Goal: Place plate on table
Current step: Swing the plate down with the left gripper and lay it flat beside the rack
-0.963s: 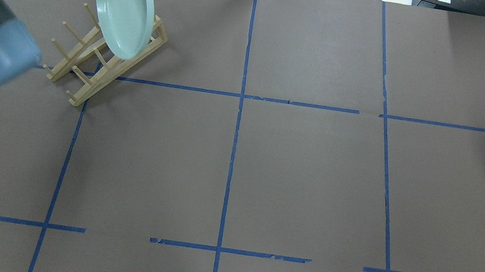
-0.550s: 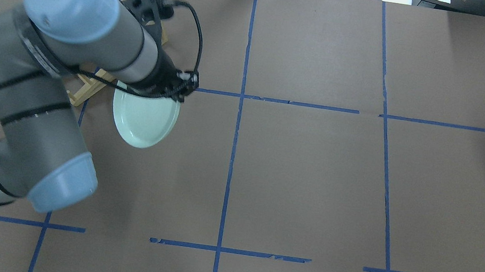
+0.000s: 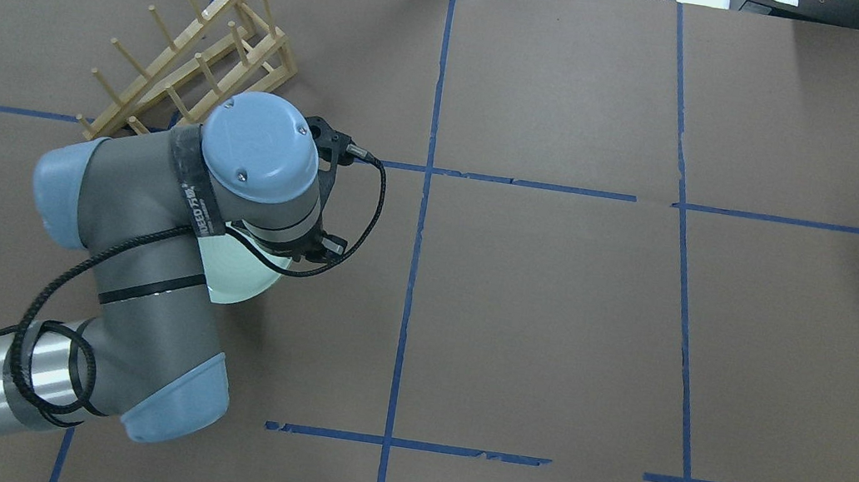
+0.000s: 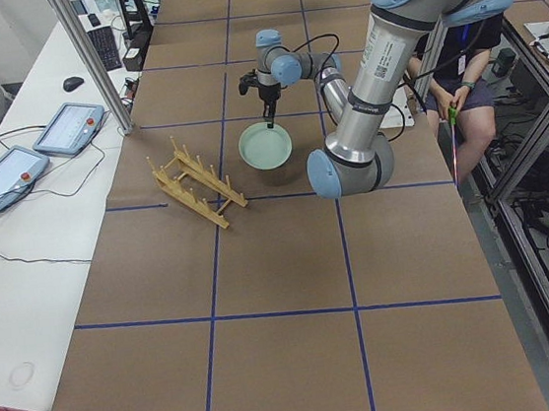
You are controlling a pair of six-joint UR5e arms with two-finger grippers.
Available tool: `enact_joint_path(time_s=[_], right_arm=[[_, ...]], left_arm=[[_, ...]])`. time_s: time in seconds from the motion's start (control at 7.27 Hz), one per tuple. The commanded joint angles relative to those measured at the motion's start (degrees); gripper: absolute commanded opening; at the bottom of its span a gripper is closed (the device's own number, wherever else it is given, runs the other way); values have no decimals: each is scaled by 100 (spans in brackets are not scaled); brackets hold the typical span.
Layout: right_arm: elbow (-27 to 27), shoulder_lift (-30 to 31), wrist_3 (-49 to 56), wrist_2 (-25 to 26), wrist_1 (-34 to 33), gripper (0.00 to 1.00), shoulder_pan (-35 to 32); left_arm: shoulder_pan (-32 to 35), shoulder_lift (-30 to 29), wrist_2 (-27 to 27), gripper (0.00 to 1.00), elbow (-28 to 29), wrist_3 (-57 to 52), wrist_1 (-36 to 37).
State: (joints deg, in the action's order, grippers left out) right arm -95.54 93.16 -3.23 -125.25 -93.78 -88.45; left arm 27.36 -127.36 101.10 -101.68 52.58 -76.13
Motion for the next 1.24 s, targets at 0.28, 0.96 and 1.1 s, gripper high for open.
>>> enact_joint_path(time_s=[0.28, 0.96, 1.1], right_arm=[[0, 0, 7, 0, 0, 100, 3], [0, 0, -2, 0, 0, 100, -6], [0, 0, 7, 0, 0, 100, 3]], left_arm=[[-416, 62, -512, 85, 394, -213, 2], [1133, 53, 319, 100, -930, -587, -103], [1827, 71, 836, 100, -950, -1679, -130]])
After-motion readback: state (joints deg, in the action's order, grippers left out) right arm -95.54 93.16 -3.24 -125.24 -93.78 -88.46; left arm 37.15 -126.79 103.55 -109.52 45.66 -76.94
